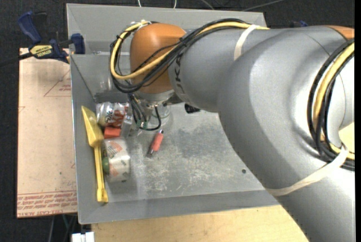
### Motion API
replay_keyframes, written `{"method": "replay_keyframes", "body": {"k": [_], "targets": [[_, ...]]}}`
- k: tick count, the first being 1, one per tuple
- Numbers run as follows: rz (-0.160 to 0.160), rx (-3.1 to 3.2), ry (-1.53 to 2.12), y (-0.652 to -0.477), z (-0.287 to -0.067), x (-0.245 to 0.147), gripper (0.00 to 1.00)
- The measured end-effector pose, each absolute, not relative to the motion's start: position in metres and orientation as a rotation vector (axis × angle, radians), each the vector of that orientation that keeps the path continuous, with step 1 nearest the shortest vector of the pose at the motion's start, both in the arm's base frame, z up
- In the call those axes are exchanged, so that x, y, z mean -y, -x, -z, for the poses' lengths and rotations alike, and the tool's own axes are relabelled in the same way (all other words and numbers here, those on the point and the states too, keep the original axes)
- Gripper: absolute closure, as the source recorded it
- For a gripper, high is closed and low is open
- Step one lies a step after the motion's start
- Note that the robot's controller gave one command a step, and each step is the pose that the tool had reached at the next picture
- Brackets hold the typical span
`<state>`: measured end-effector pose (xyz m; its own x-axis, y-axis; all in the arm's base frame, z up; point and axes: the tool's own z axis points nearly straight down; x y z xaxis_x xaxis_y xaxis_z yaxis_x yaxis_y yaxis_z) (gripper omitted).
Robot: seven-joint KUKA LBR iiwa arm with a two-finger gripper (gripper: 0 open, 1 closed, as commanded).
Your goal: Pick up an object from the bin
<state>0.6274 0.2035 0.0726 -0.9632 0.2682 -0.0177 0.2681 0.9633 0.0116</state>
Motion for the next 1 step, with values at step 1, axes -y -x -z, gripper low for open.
{"method": "replay_keyframes", "body": {"k": [1], "targets": [[-0.015, -3.094, -0.423, -0.6273, -0.0822, -0.2037, 1.0]]}}
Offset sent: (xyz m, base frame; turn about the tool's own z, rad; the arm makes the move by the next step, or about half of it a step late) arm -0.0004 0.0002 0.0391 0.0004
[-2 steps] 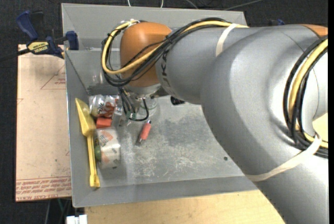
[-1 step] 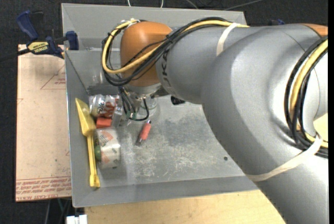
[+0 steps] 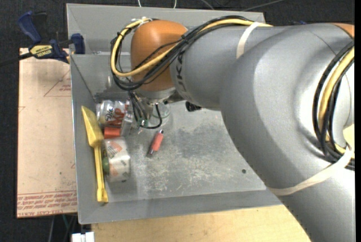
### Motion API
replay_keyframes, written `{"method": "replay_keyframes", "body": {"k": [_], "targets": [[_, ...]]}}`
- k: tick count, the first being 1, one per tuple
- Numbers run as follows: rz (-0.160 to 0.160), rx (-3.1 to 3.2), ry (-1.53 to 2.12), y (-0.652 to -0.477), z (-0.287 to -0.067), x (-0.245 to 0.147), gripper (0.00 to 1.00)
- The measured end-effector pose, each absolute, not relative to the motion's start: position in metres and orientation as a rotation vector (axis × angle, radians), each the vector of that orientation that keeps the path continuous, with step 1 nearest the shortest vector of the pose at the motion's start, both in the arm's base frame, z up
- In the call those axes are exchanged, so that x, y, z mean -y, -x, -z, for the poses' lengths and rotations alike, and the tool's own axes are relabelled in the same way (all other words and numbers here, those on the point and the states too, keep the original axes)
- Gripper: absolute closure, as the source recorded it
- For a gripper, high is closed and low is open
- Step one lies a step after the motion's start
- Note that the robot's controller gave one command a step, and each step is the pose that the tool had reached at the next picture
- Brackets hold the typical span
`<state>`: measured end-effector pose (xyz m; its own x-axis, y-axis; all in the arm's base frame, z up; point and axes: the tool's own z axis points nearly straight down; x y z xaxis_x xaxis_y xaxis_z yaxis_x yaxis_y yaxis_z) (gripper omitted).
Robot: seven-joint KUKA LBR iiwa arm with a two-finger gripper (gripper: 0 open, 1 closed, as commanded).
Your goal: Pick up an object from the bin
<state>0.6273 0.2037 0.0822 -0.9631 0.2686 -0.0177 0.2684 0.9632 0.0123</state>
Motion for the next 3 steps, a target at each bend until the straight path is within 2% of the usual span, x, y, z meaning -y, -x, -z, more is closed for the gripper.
{"method": "replay_keyframes", "body": {"k": [2, 3], "targets": [[-0.018, -3.093, -0.424, -0.627, -0.116, -0.204, 1.0], [-0.018, -3.095, -0.426, -0.627, -0.149, -0.204, 1.0]]}}
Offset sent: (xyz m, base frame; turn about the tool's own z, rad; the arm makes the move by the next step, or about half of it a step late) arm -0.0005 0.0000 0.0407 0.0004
